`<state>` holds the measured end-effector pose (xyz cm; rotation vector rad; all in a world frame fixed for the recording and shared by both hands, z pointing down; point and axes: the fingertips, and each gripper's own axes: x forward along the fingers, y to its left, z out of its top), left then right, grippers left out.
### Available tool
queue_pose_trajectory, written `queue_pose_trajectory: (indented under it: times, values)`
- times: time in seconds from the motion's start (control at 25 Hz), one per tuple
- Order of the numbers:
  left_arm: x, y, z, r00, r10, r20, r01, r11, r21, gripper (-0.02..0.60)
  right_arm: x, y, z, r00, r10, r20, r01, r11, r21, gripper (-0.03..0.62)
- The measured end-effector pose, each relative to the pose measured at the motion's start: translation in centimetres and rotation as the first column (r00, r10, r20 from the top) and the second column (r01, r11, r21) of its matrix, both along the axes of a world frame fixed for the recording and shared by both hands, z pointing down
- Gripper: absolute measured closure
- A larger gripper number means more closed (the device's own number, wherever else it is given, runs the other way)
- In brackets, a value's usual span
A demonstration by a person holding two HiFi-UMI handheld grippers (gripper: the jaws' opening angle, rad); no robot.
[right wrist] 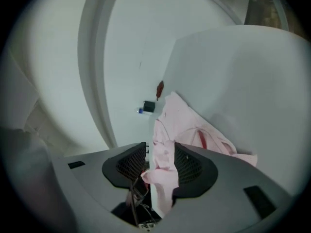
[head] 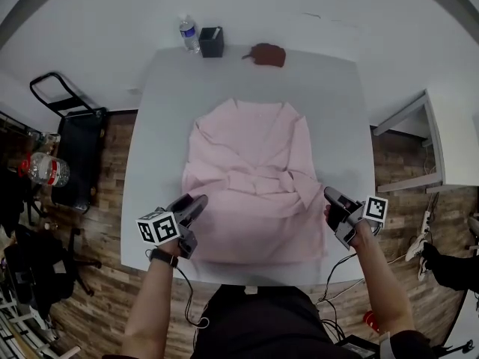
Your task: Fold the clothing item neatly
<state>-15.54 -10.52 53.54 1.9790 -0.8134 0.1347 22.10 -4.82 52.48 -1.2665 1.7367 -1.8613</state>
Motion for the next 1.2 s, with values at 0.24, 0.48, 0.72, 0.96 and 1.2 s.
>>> queue_pose_trajectory:
  times: [0.24, 0.48, 0.72, 0.96, 1.2]
  values:
    - [1.5, 4.2, -1.8, 0.976, 0.175, 0.127, -0.191, 0.973, 0.127, 0.347, -8.1, 4.5, -2.3, 0.914, -0.348, -0.208, 0.381, 0.912, 0.151, 0.418]
    - [-1.3, 3.1, -3.4, 0.993, -0.048, 0.103, 0.025, 0.976, 0.215, 0.347, -11.3, 6.4, -2.6, 0.899, -0.391, -0.196, 0.430, 0.871, 0.239, 0.418]
    - [-1.9, 3.1, -5.7, 0.984, -0.028, 0.174, -0.030, 0.947, 0.321, 0.351, -13.3, 7.9, -3.3, 0.841, -0.435, -0.323, 0.523, 0.807, 0.275, 0.418]
    - [1.7, 10.7, -5.3, 0.908, 0.177, 0.380, -0.341, 0.839, 0.424, 0.469, -14.9, 13.2, -2.0, 0.605, -0.468, -0.644, 0.718, 0.671, 0.187, 0.418]
    - [2.6, 16.6, -3.7, 0.861, 0.230, 0.455, -0.441, 0.782, 0.441, 0.525, -16.8, 16.8, -1.6, 0.576, -0.383, -0.722, 0.687, 0.705, 0.175, 0.418]
